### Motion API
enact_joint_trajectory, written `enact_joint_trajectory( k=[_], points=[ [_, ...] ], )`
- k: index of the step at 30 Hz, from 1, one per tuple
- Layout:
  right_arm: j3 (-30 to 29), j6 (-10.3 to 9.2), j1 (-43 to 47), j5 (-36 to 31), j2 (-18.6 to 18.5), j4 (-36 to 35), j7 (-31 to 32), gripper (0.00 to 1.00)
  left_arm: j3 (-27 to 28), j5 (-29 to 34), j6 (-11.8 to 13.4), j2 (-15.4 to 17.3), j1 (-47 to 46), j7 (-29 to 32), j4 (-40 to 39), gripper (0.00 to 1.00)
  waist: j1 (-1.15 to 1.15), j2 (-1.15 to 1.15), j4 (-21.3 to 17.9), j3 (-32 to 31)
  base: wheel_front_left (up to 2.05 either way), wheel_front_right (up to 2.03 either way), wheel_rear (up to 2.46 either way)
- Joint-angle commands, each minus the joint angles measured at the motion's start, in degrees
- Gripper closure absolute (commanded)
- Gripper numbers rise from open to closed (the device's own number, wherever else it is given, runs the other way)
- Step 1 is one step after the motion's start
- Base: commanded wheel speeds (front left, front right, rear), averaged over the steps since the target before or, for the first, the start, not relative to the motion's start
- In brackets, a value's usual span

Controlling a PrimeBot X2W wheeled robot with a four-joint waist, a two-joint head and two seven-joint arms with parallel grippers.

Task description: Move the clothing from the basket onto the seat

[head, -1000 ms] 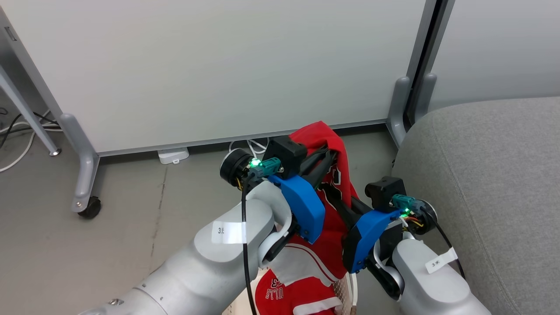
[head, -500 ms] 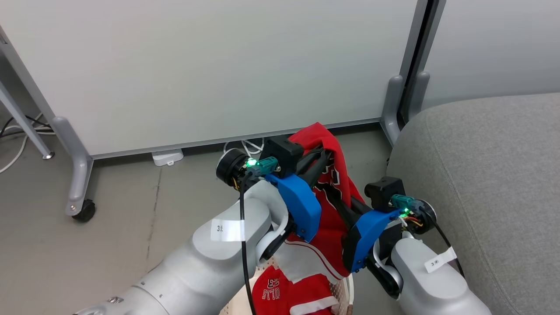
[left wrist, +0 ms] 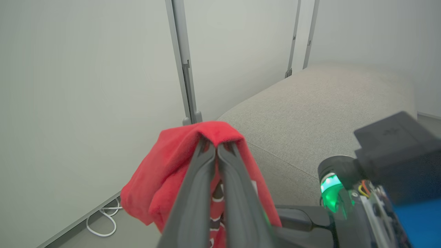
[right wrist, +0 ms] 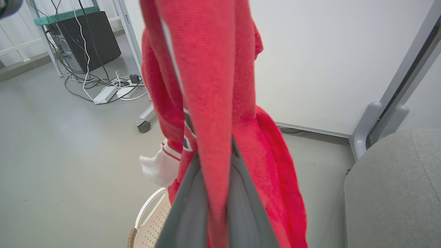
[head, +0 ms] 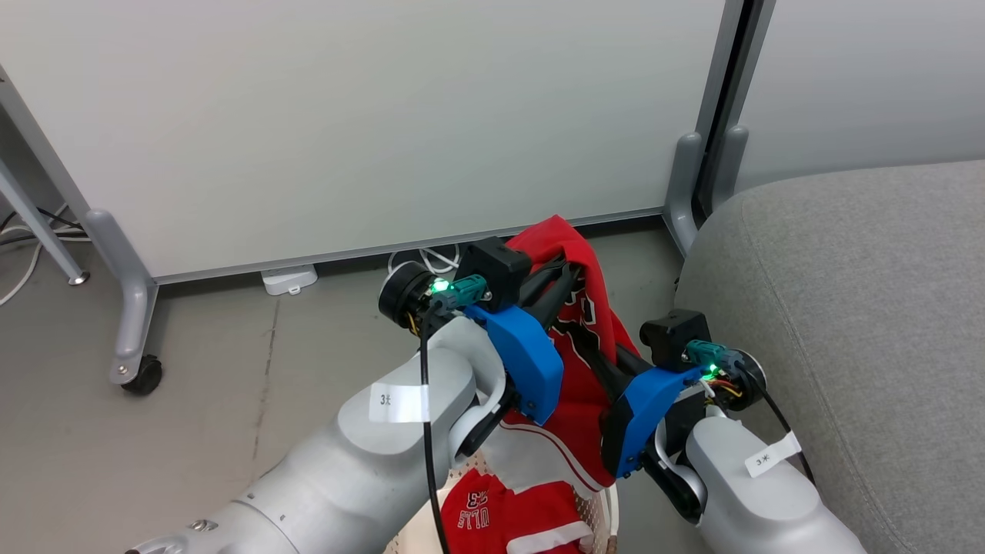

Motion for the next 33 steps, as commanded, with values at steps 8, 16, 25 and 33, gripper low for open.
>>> enact_joint_trajectory(
  k=[8, 16, 25, 33],
  points=[
    [0.7, 0.03, -1.5, 0.3, -0.2, 1.1, -0.6, 1.00, -0.5, -0.9, 0.4, 0.0, -0.6, -0.5, 0.5, 1.00, 0.00, 0.00, -0.2, -0.1, 0.00, 0.00, 0.00],
    [1.3, 0.03, -1.4, 0.9, -0.2, 1.7, -1.0, 1.00, -1.1, -1.2, 0.4, 0.0, -0.4, -0.3, 0.9, 0.00, 0.00, 0.00, -0.4, -0.5, 0.00, 0.00, 0.00],
    [1.5, 0.03, -1.4, 1.0, -0.2, 2.2, -1.4, 1.00, -1.2, -1.0, 0.8, 0.0, 0.0, -0.6, 0.8, 0.00, 0.00, 0.00, -0.6, -0.9, 0.00, 0.00, 0.00],
    [1.4, 0.03, -1.5, 1.4, -0.2, 1.8, -1.9, 1.00, 5.0, 4.6, 1.7, 2.8, 5.9, -1.0, -3.4, 0.00, 0.00, 0.00, -0.8, -1.0, 0.00, 0.00, 0.00]
  ],
)
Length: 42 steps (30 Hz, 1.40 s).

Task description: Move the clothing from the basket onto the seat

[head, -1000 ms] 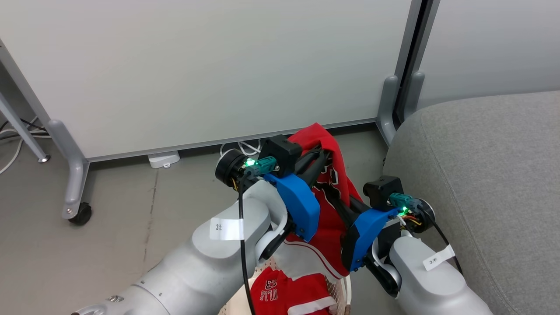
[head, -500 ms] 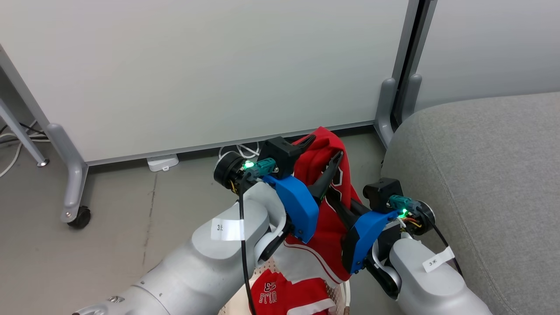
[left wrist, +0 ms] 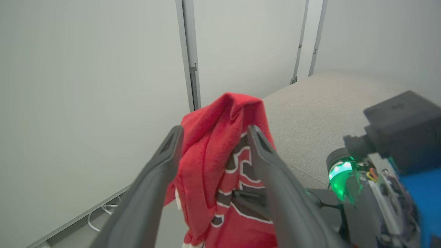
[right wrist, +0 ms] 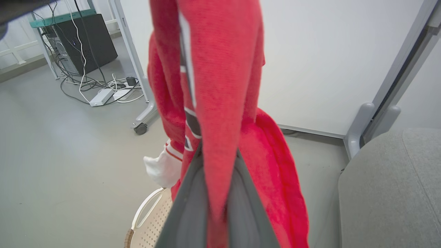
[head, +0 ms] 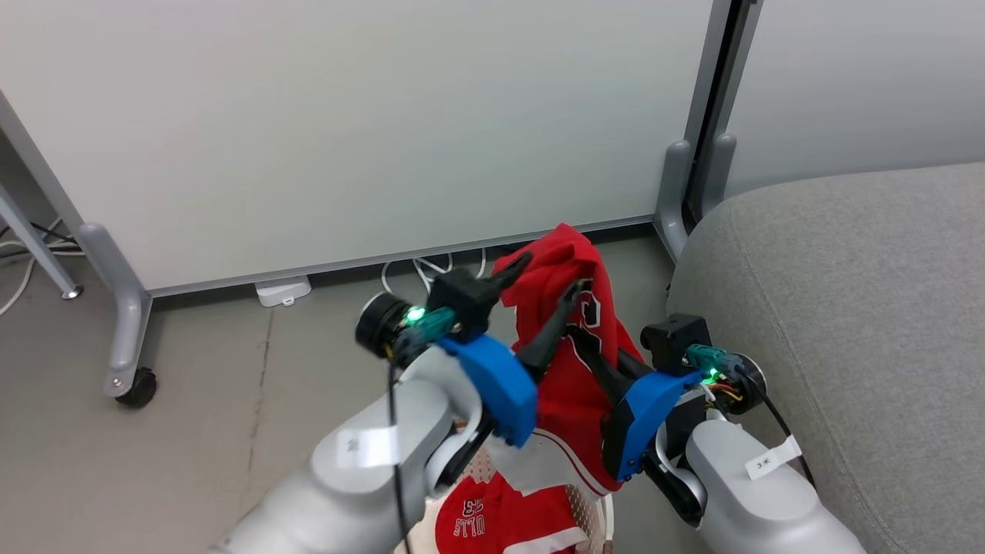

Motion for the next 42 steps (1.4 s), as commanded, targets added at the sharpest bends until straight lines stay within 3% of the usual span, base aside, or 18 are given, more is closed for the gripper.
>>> enact_joint_trajectory(
  k=[1, 12, 24, 33, 42],
  points=[
    [-0.2, 0.03, -1.0, 0.3, -0.2, -0.4, -0.5, 1.00, 2.4, 1.6, 0.1, 1.5, 2.9, -0.3, -1.8, 0.00, 0.00, 0.00, 0.0, 0.1, 0.00, 0.00, 0.00],
    [-2.7, 0.03, -1.1, -1.5, -0.6, -0.1, -1.2, 1.00, 19.6, 16.6, -2.4, 6.3, 21.4, -0.3, -15.3, 0.00, 0.00, 0.00, 0.8, 0.9, 0.00, 0.00, 0.00],
    [-4.4, 0.03, -0.3, -2.9, -0.8, -0.9, -1.1, 1.00, 32.4, 26.7, -4.9, 7.2, 34.8, -0.3, -21.8, 0.00, 0.00, 0.00, 0.4, 2.0, 0.00, 0.00, 0.00],
    [-5.3, 0.03, 0.4, -3.5, -0.7, -1.7, -0.8, 1.00, 35.7, 28.9, -5.1, 6.2, 37.2, -0.3, -22.9, 0.00, 0.00, 0.00, -0.3, 2.5, 0.00, 0.00, 0.00],
    [-5.0, 0.03, 0.5, -3.6, -0.4, -3.3, -0.2, 1.00, 36.3, 28.9, -5.0, 6.2, 36.8, -0.2, -23.3, 0.00, 0.00, 0.00, -6.3, 3.6, 0.00, 0.00, 0.00]
  ],
)
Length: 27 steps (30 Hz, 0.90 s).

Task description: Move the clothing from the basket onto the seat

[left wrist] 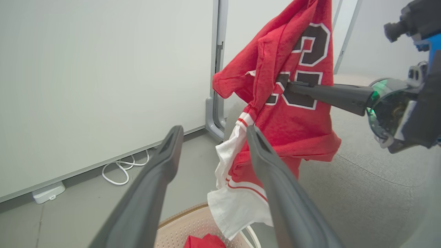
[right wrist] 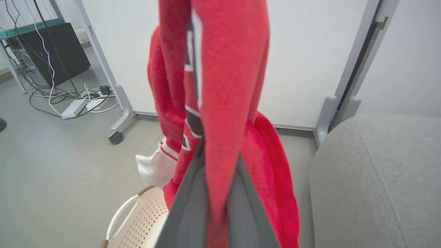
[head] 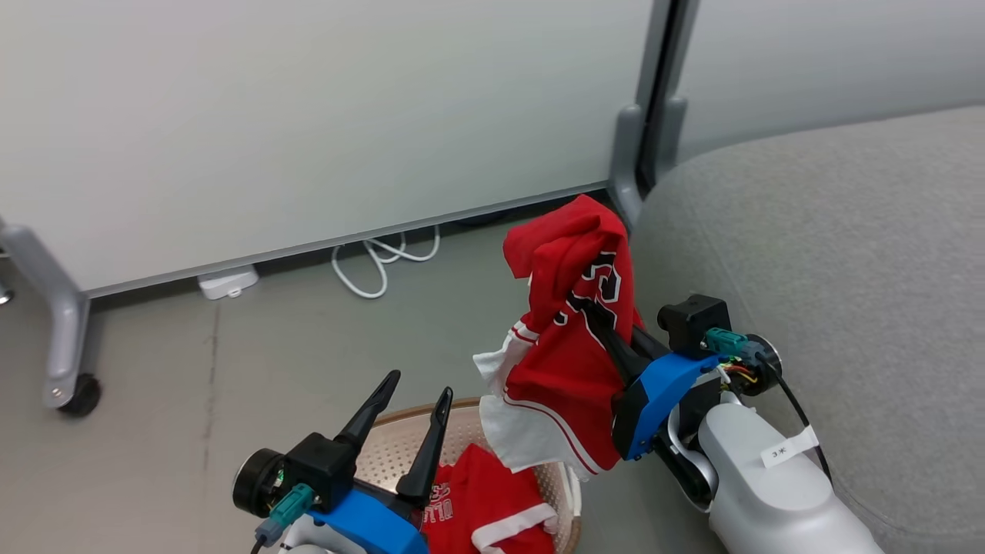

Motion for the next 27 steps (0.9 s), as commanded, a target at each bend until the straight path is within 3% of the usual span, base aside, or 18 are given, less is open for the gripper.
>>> enact_joint_trajectory(
  k=[1, 19, 27],
  points=[
    [-0.1, 0.03, 0.3, 0.0, -0.1, -0.4, 0.1, 1.00, 0.1, 0.2, 0.0, 0.1, -0.2, -0.2, -0.2, 0.00, 0.00, 0.00, -2.2, 0.6, 0.00, 0.00, 0.00],
    [-2.6, 0.03, 0.9, -1.0, -0.4, -2.3, 0.3, 1.00, -0.5, 0.6, -0.1, 0.1, -1.8, -0.2, -0.5, 0.00, 0.00, 0.00, -17.8, 3.0, 0.00, 0.00, 0.00],
    [-3.3, 0.03, 1.2, -1.2, 0.0, -2.8, 0.0, 1.00, -1.0, 0.4, -0.1, 0.9, -3.0, -0.2, -0.4, 0.00, 0.00, 0.00, -22.1, 3.9, 0.00, 0.00, 0.00]
  ],
)
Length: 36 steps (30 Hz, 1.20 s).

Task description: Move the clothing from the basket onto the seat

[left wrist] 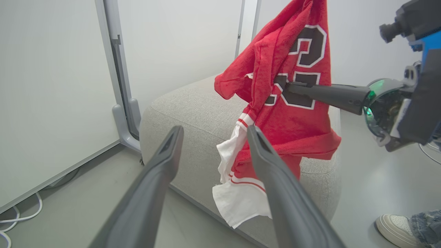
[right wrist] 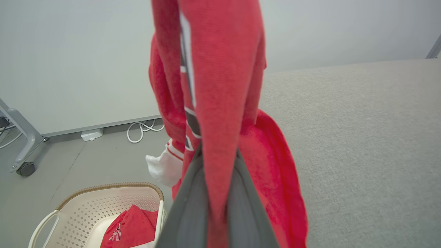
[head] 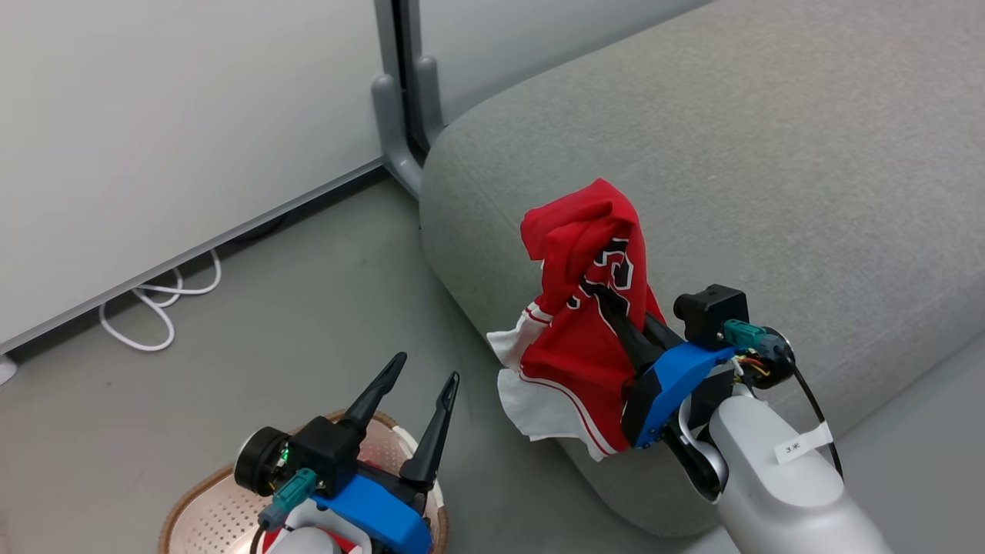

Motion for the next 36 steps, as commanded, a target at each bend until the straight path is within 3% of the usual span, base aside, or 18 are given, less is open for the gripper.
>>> enact_joint_trajectory(
  k=[1, 13, 18, 27, 36],
  points=[
    [-0.2, 0.03, 0.8, -0.2, 0.3, -0.4, -0.4, 1.00, 0.5, -0.2, -0.1, 0.3, -1.0, -0.2, -0.1, 0.00, 0.00, 0.00, -1.4, 0.5, 0.00, 0.00, 0.00],
    [-2.3, 0.03, 1.6, -0.3, 0.5, -0.3, -0.7, 1.00, -0.4, -0.1, -0.1, 0.7, -1.2, -0.2, -0.1, 0.00, 0.00, 0.00, -1.7, 1.2, 0.00, 0.00, 0.00],
    [-5.6, 0.03, -1.7, 3.4, -0.5, -1.2, 1.1, 1.00, -1.0, 0.3, -0.1, 1.2, -2.6, -0.2, -0.6, 0.00, 0.00, 0.00, -0.1, 4.0, 0.00, 0.00, 0.00],
    [-12.9, 0.03, -14.2, 6.3, -10.0, -3.9, 5.4, 1.00, -1.6, 2.0, -0.1, 3.8, -8.4, -0.2, -3.1, 0.00, 0.00, 0.00, 4.5, 15.2, 0.00, 0.00, 0.00],
    [-26.1, 0.03, -22.5, 5.3, -21.3, -4.3, 4.2, 1.00, -2.6, 3.5, -0.1, 6.1, -15.8, -0.2, -7.6, 0.00, 0.00, 0.00, 10.0, 28.1, 0.00, 0.00, 0.00]
  ],
)
